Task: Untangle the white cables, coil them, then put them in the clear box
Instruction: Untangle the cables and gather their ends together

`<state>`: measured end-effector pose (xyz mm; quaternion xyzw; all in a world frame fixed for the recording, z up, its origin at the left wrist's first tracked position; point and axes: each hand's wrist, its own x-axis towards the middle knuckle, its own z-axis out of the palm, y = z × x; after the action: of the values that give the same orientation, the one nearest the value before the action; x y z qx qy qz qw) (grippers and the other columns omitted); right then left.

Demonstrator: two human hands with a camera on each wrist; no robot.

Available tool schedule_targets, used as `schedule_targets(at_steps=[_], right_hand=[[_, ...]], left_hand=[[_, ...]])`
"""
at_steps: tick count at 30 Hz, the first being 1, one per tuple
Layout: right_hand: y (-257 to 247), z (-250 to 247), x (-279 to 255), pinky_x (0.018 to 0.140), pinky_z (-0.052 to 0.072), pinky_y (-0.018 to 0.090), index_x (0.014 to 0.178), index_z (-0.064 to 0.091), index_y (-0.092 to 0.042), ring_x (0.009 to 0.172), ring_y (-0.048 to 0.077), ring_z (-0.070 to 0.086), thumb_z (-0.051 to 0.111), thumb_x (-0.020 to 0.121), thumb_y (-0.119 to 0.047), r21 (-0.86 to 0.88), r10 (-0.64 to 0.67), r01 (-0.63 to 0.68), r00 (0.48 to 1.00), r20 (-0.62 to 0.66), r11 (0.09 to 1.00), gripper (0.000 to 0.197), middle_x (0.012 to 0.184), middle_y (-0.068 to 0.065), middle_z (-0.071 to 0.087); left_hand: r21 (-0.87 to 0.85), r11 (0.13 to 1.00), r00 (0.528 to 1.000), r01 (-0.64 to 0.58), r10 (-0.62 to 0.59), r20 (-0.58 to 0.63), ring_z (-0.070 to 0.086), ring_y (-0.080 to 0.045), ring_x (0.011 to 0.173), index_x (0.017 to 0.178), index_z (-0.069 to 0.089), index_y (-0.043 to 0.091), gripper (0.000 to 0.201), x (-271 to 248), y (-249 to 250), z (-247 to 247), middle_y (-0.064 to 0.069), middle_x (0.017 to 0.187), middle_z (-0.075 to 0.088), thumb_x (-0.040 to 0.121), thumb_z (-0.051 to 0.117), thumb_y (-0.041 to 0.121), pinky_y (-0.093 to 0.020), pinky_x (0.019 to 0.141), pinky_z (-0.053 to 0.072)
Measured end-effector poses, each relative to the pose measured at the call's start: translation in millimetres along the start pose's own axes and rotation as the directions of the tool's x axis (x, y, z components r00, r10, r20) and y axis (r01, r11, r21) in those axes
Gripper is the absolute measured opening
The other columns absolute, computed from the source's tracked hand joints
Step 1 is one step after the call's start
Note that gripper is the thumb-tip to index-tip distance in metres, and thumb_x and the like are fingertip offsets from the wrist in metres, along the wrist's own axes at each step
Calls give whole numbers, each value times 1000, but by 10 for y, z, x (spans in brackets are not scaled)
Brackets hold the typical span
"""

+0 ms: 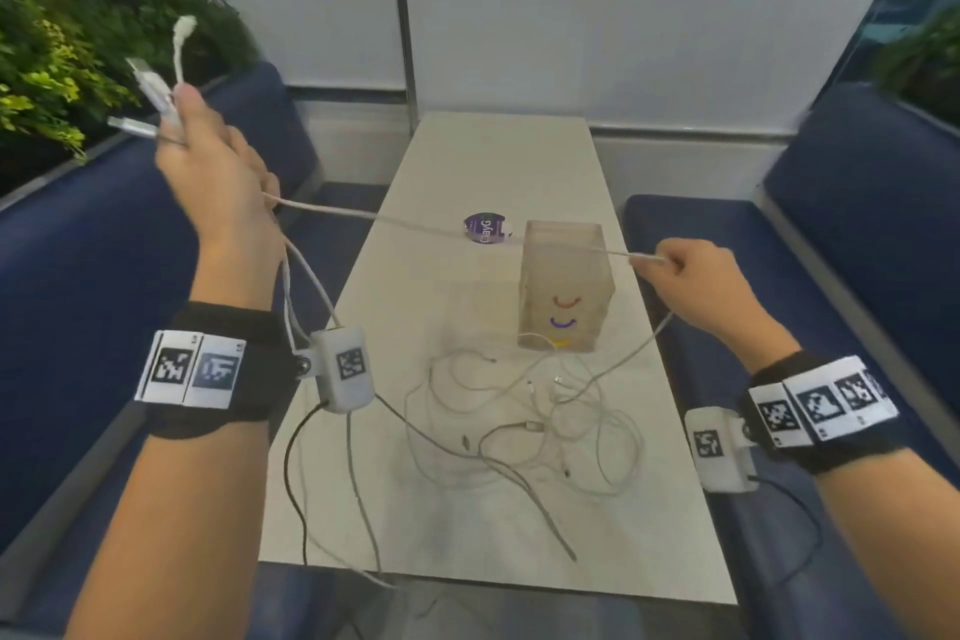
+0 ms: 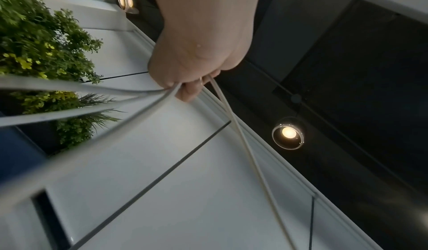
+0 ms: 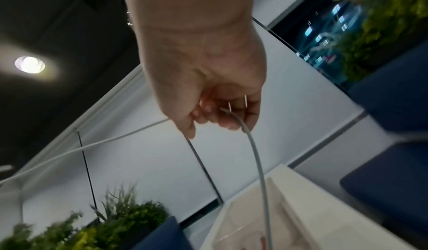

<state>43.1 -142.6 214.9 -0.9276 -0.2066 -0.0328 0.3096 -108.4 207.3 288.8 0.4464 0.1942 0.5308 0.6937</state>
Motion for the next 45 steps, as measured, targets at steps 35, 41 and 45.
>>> schedule_targets(at_steps=[35, 41, 45], right_hand=[[-167, 956, -250, 77, 53, 35, 94, 68, -9, 71, 15, 66, 49, 100, -15, 272, -94, -54, 860, 502, 961, 21, 74, 5, 71], [-29, 2203, -470, 63, 57, 35, 83, 63, -2, 58, 23, 67, 52, 100, -32, 31, 282, -401, 695, 662, 915, 37, 66, 9, 69], [-16, 2510, -495, 83, 49, 33, 105, 66, -2, 105, 31, 64, 55, 90, -58, -289, 268, -124, 799, 538, 949, 59, 110, 16, 69]], left_hand=[[260, 893, 767, 368, -450, 458, 18, -6, 37, 78, 47, 18, 35, -632, -411, 229, -1, 57, 24, 110, 36, 24, -12, 34, 11], [406, 780, 579, 476, -625, 523, 18, -5, 35, 83, 47, 18, 28, -737, -378, 76, 2, 54, 24, 109, 40, 25, -9, 34, 12], [493, 754, 522, 435, -657, 545, 16, -7, 39, 82, 46, 18, 29, -819, -347, -53, -1, 58, 22, 108, 41, 28, -19, 41, 3]])
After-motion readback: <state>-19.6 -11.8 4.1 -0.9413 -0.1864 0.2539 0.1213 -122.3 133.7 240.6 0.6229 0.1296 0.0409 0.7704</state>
